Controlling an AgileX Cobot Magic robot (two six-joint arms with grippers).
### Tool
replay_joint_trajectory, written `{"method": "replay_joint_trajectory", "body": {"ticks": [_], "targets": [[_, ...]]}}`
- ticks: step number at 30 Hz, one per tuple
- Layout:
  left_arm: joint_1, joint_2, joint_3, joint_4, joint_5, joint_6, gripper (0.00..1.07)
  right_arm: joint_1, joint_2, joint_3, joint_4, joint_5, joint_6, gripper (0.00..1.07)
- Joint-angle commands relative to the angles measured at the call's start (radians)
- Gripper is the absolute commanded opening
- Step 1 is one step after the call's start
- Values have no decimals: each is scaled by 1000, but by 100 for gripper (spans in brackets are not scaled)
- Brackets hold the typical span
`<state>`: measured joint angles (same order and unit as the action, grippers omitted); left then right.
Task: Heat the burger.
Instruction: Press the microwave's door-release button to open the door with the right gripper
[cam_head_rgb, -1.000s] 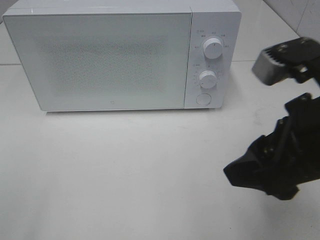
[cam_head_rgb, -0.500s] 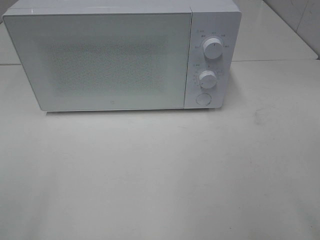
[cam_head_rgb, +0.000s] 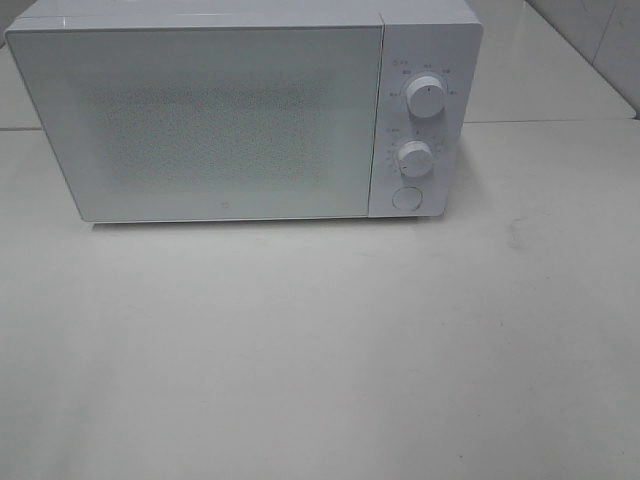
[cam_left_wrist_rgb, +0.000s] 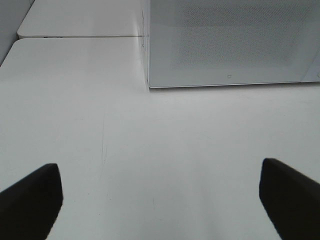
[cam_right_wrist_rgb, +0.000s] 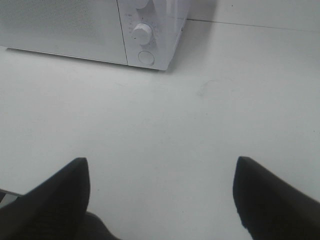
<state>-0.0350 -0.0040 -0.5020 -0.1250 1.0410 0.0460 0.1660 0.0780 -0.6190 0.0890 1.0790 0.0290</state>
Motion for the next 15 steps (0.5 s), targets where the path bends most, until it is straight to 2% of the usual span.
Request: {"method": "replay_joint_trajectory", "body": {"ticks": [1,6,15], "targets": [[3,-21,1,-4,-3,1,100,-21,-50,20,-19,27,11,75],[3,-21,1,-4,-3,1,100,-63,-108,76,-44,36,11,75],[3,-20,1,-4,-3,1,100,-65,-108,112,-78,-38,25,75]]}}
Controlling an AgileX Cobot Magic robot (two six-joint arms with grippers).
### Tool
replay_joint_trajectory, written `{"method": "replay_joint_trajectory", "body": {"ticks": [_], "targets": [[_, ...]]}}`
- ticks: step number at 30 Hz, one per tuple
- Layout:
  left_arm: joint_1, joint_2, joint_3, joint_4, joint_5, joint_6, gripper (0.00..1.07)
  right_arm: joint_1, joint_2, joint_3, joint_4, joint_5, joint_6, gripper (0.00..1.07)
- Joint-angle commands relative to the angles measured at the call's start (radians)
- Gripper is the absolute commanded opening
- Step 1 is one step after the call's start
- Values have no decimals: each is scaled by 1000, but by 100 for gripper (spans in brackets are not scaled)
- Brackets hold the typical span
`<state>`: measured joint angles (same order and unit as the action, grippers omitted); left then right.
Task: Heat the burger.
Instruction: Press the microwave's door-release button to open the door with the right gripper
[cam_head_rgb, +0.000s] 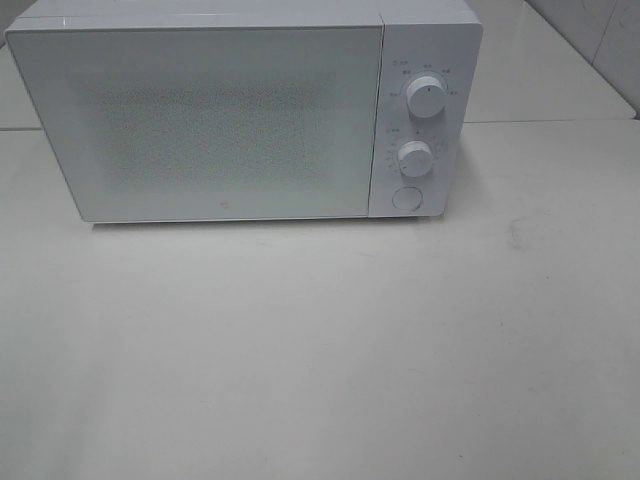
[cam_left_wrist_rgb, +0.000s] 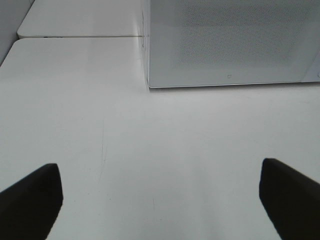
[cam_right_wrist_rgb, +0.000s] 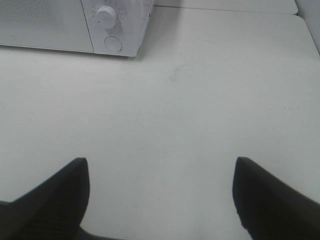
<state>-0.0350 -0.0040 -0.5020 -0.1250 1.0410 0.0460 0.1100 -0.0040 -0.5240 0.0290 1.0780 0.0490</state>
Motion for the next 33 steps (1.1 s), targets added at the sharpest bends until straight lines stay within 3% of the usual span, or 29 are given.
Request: {"method": "replay_joint_trajectory", "body": {"ticks": [1,33], "targets": [[3,-20,1,-4,-3,1,100,-9,-26,17,-18,-37,5,75],[3,-20,1,-4,-3,1,100,-9,-2,-9,-9,-43,-9,75]]}}
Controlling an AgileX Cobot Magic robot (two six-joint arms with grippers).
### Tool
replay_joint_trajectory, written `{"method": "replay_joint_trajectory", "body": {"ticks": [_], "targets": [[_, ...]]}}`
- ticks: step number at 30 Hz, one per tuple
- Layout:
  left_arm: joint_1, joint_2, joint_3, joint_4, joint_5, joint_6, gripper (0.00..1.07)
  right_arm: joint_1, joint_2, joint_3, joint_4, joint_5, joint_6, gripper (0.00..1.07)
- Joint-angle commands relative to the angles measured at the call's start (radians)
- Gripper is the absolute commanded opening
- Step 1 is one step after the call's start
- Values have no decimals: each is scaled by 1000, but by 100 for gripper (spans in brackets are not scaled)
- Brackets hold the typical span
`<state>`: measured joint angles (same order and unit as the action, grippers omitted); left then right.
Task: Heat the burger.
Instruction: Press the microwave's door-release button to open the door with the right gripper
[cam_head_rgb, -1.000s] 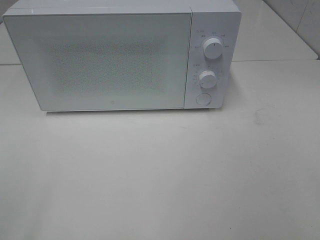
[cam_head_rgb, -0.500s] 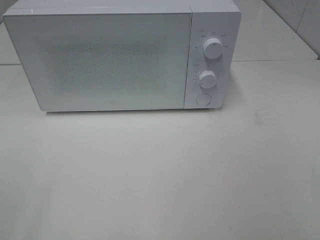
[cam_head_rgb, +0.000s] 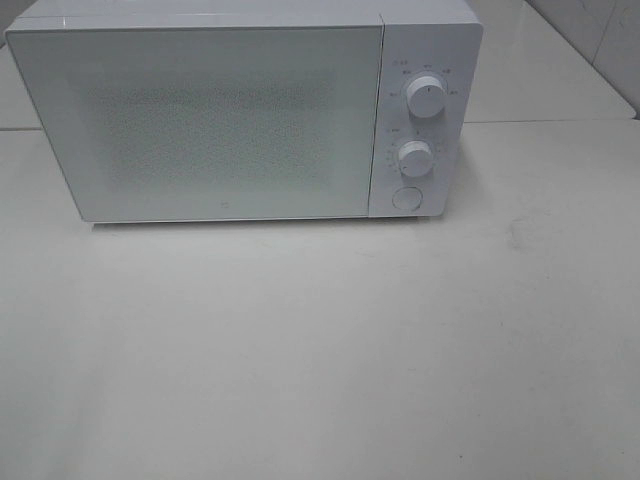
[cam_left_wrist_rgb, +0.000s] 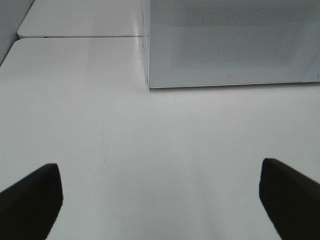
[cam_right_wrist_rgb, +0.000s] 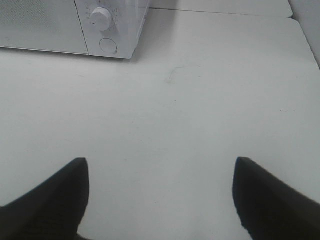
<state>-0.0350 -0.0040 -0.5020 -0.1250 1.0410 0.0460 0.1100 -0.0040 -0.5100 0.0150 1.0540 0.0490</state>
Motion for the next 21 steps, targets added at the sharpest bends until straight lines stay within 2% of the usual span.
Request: {"method": "replay_joint_trajectory", "body": {"ticks": [1,11,21], "targets": [[3,-20,1,-4,-3,1,100,-9,14,-33,5,-22,-9,75],[3,-20,1,-4,-3,1,100,-9,168,-54,5,-215,-9,75],[3,-20,1,-4,-3,1,100,-9,398,-54,4,-443,-11,75]]}}
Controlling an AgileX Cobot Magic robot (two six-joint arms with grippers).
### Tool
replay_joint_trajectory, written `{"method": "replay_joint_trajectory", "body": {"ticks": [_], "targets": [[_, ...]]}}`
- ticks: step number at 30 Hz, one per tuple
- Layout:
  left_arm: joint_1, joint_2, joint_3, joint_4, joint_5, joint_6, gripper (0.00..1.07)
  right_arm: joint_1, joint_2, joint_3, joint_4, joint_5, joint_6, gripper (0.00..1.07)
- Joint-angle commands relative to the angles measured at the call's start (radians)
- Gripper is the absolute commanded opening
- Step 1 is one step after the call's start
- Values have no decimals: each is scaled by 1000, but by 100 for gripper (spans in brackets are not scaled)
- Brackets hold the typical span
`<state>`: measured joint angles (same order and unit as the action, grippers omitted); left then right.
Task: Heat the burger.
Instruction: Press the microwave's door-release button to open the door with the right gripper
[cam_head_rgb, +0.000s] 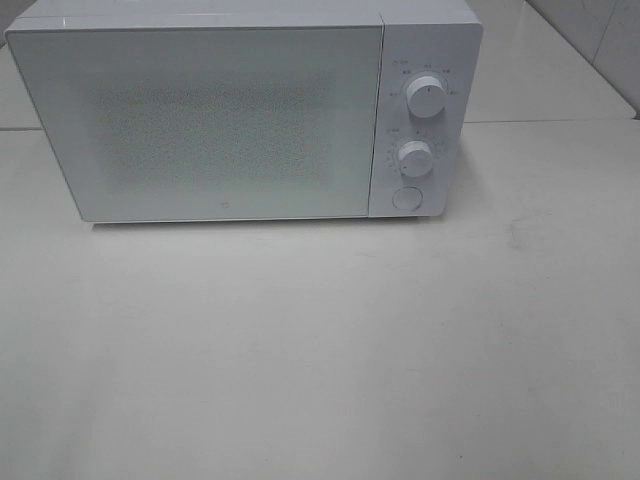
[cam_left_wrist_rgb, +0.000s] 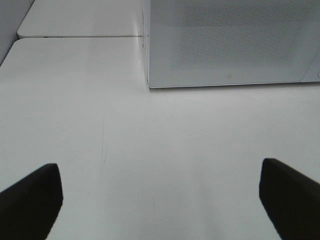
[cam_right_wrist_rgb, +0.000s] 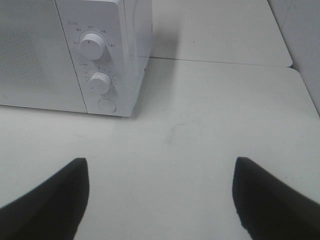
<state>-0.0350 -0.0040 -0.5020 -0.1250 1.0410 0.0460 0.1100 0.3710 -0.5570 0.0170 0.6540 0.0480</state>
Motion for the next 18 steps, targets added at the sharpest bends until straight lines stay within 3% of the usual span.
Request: {"method": "replay_joint_trajectory", "body": {"ticks": [1,18], "targets": [[3,-20,1,-4,-3,1,100,-9,63,-7,2,-81,-10,75],[3,-20,1,-4,-3,1,100,-9,407,-7,2,-371,-10,75]]}}
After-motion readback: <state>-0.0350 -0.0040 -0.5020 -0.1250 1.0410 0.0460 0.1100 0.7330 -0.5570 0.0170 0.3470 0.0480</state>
